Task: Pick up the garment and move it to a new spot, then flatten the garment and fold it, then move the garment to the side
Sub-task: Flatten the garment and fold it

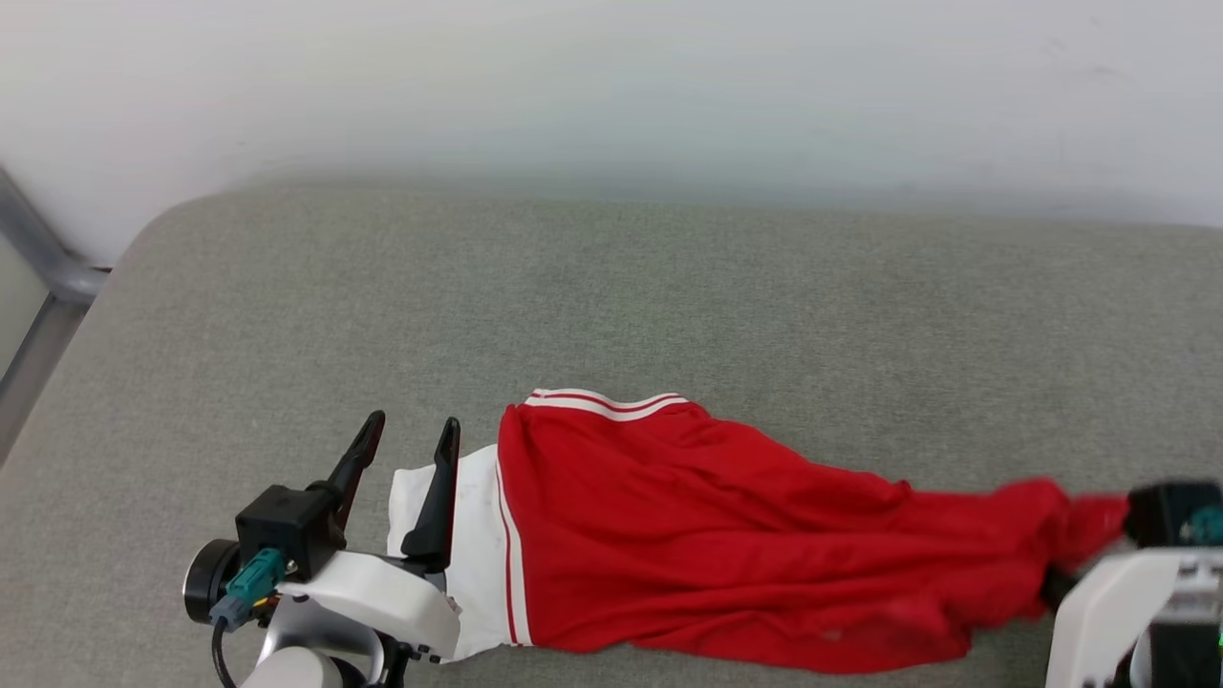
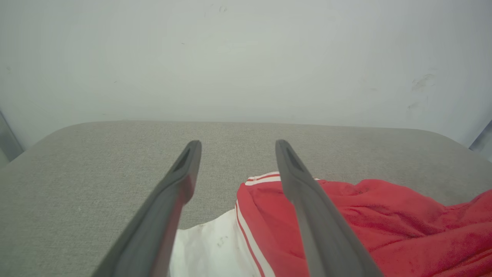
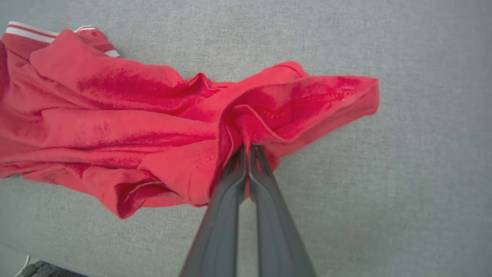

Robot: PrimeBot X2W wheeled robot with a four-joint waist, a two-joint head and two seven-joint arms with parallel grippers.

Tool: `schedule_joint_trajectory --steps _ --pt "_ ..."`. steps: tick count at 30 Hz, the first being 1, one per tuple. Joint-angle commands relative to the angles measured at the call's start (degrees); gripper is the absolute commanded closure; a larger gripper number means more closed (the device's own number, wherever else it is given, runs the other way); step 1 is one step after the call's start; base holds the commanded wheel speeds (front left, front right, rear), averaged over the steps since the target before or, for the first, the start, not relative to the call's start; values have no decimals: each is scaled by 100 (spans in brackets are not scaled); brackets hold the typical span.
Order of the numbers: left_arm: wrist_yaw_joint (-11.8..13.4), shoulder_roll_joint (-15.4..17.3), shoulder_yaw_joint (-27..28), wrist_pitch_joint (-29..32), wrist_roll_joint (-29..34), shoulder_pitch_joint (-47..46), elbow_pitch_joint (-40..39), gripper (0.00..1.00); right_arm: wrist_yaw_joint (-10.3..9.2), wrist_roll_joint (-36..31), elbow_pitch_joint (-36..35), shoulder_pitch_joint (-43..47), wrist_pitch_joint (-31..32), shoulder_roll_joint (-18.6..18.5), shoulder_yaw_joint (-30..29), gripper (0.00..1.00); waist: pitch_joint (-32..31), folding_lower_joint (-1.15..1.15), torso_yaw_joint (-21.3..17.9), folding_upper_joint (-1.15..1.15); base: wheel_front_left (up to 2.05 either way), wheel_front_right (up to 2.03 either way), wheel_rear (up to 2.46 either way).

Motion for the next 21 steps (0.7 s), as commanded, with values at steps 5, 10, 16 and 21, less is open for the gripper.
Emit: schedule_joint_trajectory --steps 5,10,16,21 --pt "50 27 -25 59 -28 147 -36 0 -4 73 -699 1293 372 452 262 100 -159 0 -133 0 0 0 0" --pt "63 17 -73 100 -45 167 -25 0 -4 325 -397 1893 326 559 520 100 -225 0 -142 0 0 0 0" --pt "50 32 -139 161 -64 218 36 0 -4 601 263 1842 -632 570 703 0 -318 0 -112 0 0 0 0" --pt "90 69 -142 190 -86 308 37 0 -4 661 175 1602 -1846 570 649 0 -377 0 -86 0 0 0 0"
